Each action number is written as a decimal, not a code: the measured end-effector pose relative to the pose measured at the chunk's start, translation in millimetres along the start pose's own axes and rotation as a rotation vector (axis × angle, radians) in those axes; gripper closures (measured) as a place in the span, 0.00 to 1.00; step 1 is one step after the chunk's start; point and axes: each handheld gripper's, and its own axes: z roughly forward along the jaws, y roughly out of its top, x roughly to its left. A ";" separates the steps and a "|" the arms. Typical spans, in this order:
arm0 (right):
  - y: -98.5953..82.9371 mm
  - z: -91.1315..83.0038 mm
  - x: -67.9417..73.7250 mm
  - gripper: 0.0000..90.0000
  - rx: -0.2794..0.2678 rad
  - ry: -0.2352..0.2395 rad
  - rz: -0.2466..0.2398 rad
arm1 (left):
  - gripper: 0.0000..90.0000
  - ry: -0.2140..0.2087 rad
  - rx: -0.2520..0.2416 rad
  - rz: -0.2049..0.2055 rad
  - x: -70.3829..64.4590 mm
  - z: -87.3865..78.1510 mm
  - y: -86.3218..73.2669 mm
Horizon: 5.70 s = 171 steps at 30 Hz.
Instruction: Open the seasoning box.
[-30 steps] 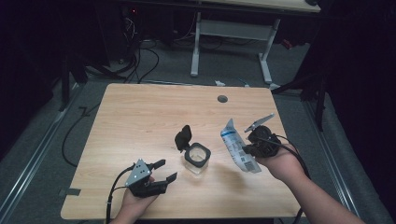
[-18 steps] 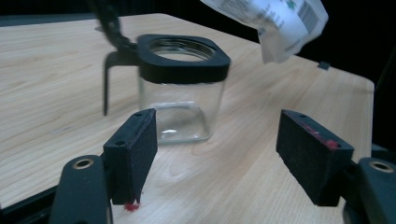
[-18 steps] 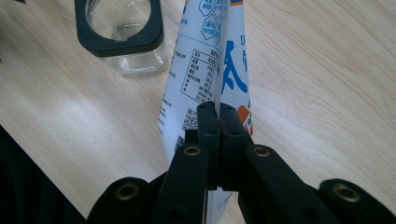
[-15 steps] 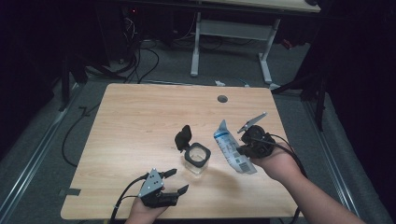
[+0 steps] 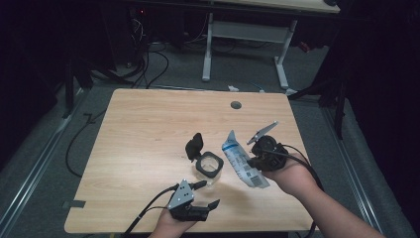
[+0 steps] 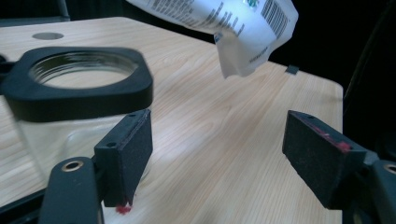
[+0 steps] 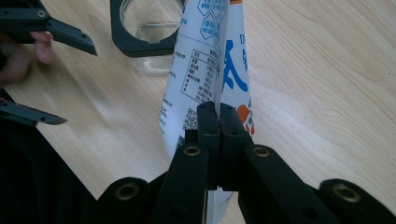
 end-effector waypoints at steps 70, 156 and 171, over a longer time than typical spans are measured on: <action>19.1 3.3 36.1 1.00 -0.017 0.073 -0.022 | 0.29 0.040 0.004 0.097 -21.6 63.4 12.9; 39.6 15.6 29.9 1.00 0.047 0.076 -0.047 | 0.59 0.050 0.002 0.128 -38.3 55.8 20.8; 42.2 15.2 29.7 1.00 0.048 0.070 -0.057 | 0.58 0.043 -0.003 0.130 -39.3 55.4 22.3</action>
